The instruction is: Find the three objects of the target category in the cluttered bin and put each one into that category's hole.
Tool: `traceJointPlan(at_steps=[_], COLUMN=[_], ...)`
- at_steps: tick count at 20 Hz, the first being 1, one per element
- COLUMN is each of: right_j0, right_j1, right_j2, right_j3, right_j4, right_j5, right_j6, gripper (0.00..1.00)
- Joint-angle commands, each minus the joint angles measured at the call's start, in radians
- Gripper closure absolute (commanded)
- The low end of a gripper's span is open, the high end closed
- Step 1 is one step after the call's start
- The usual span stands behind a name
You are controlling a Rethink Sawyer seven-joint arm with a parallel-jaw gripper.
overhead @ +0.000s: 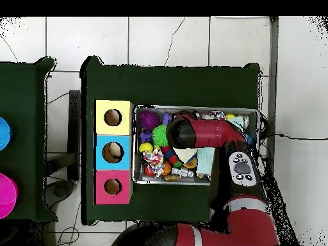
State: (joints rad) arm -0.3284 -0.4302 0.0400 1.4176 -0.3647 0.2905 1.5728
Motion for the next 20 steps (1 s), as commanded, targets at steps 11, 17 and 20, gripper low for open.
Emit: traceJointPlan(at_steps=[11,17,20], right_j0=[-0.016,-0.068,-0.087], right_j1=[0.081,0.091,0.090], right_j2=[0.064,0.117,0.133], right_j3=[0.088,0.110,0.134], right_j4=[0.048,-0.011,-0.028], right_j5=[0.013,-0.227,-0.303], right_j6=[0.136,0.149,0.156], gripper=[0.00,0.00,0.00])
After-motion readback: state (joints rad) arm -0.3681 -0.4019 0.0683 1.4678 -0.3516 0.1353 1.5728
